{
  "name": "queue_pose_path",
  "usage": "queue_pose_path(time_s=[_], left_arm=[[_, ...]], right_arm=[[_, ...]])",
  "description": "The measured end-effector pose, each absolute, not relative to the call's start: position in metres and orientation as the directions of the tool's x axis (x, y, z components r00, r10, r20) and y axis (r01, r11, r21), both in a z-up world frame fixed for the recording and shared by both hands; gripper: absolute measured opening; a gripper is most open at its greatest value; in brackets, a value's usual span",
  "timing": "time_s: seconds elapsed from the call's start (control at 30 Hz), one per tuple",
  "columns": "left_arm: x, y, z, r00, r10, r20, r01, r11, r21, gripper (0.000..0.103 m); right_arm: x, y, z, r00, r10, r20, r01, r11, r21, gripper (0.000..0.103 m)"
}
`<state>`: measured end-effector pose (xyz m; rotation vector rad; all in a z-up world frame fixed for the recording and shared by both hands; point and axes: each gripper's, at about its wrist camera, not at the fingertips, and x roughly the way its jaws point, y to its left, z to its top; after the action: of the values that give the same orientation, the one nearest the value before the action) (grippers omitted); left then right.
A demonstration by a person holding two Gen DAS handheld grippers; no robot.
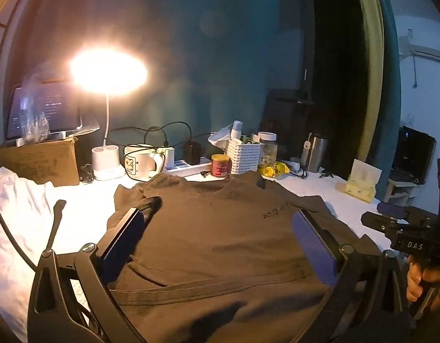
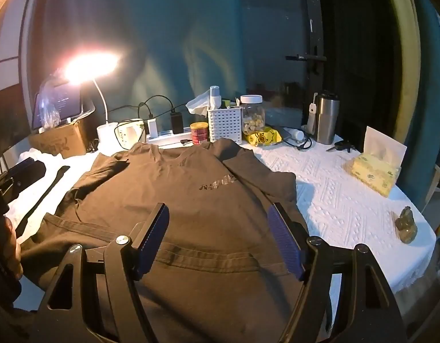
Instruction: Fold small clothes
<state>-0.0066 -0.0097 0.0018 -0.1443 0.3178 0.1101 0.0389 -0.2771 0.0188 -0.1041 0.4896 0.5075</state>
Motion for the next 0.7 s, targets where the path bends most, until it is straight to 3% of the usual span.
queue_pose_path(time_s=[0.13,0.7], left_arm=[[-0.009,-0.014,0.003,0.947,0.066,-0.315,-0.115,0.983,-0.141,0.102],[-0.008,-0.017,0.012,0.954,0.062,-0.295,-0.104,0.986,-0.129,0.102]], right_arm=[[0.075,-0.269,0.017,0.762,0.440,-0.474,-0.488,0.872,0.025,0.076],[0.074,-0.279,0.009,0.760,0.456,-0.463,-0.500,0.865,0.031,0.076]])
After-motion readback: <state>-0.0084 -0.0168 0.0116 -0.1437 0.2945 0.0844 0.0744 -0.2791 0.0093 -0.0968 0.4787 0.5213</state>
